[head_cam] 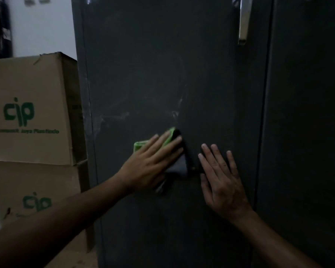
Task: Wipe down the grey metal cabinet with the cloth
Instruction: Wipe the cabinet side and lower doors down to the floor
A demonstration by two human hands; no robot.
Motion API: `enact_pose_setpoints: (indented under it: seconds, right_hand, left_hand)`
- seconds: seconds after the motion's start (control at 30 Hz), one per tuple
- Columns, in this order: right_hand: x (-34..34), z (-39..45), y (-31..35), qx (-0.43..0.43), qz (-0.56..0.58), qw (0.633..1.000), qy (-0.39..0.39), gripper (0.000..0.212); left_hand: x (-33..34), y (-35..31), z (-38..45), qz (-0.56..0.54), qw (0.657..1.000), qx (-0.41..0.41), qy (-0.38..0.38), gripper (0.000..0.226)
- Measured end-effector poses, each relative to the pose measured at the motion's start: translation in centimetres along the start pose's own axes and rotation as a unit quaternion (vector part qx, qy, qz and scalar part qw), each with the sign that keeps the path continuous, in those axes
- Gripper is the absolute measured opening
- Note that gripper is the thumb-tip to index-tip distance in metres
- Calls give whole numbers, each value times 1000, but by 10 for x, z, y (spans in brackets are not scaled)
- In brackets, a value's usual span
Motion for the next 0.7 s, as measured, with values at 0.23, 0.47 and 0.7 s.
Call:
enact_pose_setpoints:
  seconds: [0.23, 0.47, 0.7]
  right_hand:
    - [-24, 10, -18, 26, 31, 998, -37, 52]
    - [-40, 19, -39, 87, 20, 993, -77, 52]
    - [-35, 22, -40, 94, 22, 992, -79, 52]
  left_hand:
    - [-45, 64, 68, -49, 967, -232, -93, 67]
    - [-24, 18, 31, -6, 1000, 23, -4, 69]
    - [-80, 80, 138, -59, 964, -233, -114, 66]
Point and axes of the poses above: each hand's wrist, its own z-axis towards the middle knuckle, its own x-axis out of the palm, y = z × x, the point moved 9 cm from there along z, towards the middle knuckle, and after that the axes turned 6 degrees about y, right-handed, at the moved point
